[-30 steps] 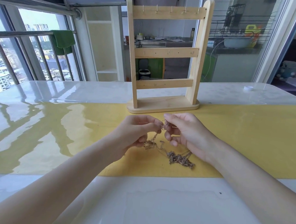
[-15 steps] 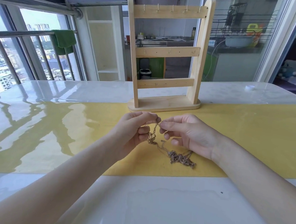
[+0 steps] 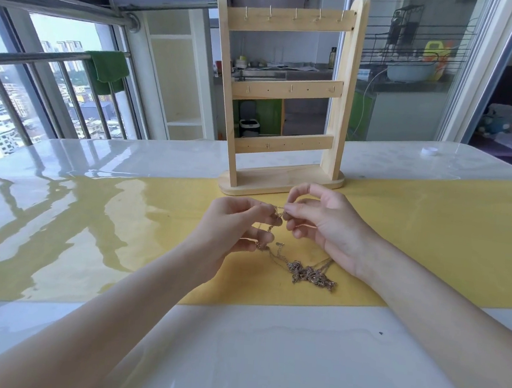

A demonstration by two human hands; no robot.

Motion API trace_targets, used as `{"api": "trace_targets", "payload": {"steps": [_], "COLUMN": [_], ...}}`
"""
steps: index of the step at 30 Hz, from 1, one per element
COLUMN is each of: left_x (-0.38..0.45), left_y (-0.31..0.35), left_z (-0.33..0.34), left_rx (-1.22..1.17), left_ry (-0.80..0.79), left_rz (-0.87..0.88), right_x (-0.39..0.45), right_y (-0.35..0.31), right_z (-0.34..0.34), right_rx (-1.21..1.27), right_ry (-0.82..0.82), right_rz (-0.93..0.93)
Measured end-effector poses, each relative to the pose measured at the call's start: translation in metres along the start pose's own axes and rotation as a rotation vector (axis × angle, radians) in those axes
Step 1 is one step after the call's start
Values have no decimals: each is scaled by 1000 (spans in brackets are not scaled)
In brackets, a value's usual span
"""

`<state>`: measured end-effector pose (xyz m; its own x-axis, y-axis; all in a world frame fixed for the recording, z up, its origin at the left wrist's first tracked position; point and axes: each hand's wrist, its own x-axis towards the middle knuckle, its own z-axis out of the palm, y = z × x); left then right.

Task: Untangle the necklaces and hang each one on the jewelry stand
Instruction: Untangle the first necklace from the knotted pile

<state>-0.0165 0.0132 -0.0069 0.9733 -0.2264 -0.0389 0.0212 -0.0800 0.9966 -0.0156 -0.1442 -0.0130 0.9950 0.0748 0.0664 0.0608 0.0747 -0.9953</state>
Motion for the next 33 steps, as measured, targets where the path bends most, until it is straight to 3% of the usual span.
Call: {"api": "trace_targets", "payload": {"steps": [4,9,15,21,24,28,33], "left_x": [-1,-2,-1,-1,-1,1,1], "left_y": [1,2,1,-1,-1,-4,-8], "left_z": [0,-2,-5,-1,1,3,6], "left_rx": [-30,-7,7,138,177,347,443], "left_ry": [-14,-28,-86,-42,-39,-64,-84], "left_rz": [-17,4,4,55,83,112,62], "right_x": [-1,-2,-3,1,1,-1,-2], "right_y": [3,2,0,3,3,0,1], "right_z": [3,1,-2,1,0,1,6], "right_rx": [-276,-220,-336,-454,-392,-128,-18], "right_ry": [-9,-19,-39,36,56,-4,-12], "right_rz": [-77,-95,-113,-69,8,112,118]}}
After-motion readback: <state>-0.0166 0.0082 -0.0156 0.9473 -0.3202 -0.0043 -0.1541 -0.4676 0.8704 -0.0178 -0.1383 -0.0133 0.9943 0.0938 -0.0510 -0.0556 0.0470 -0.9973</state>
